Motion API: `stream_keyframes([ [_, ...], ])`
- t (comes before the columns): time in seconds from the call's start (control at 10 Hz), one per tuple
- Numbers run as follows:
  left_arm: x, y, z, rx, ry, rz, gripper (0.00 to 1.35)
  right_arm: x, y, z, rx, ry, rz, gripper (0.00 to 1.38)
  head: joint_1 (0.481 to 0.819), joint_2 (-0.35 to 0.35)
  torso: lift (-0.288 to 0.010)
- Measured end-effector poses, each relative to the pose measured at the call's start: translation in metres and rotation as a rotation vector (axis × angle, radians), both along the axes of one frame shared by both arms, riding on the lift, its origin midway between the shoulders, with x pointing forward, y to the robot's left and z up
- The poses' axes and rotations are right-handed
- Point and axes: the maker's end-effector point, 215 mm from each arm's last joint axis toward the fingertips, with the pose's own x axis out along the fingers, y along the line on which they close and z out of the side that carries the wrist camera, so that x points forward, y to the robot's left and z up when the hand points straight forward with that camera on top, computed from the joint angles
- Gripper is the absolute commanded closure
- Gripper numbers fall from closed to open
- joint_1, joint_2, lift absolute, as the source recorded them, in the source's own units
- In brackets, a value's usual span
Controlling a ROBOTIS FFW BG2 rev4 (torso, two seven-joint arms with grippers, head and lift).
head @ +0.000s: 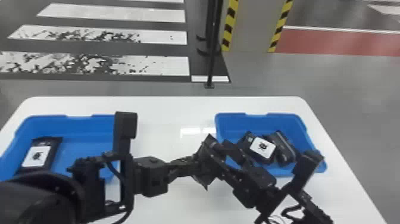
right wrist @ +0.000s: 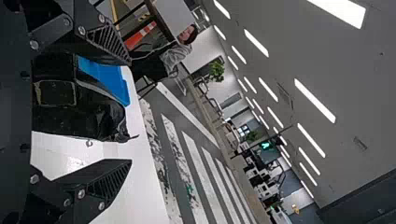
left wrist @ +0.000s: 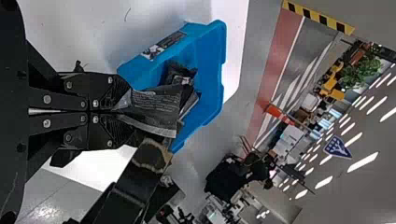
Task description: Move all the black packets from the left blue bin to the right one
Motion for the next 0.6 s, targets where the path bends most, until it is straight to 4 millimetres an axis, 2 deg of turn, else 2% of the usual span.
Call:
stream_keyframes([
  [0.2, 0.0006, -0.0025, 0.0027, -0.007, -0.005, -0.005, 1.2, 0.005, 0.0015, -0.0052, 0.012, 0.009, 0.006, 1.25, 0.695, -0.11, -0.139],
  [0.4, 0.0005, -0.0015, 0.0027, -0.011, -0.003, -0.002, 1.2, 0.0041, 0.0018, -0.0071, 0.026, 0.015, 0.007, 1.27, 0.695, -0.108, -0.139],
  [0.5, 0.0007, -0.0016, 0.003, -0.012, -0.003, -0.001, 1.11, 0.0035, 0.0021, -0.0066, 0.03, 0.011, 0.009, 1.27, 0.695, -0.108, -0.139],
  [0.6, 0.001, -0.0006, 0.0027, -0.015, -0.002, 0.004, 0.62, 0.0032, 0.0021, -0.0061, 0.035, 0.008, 0.01, 1.27, 0.695, -0.107, -0.139],
])
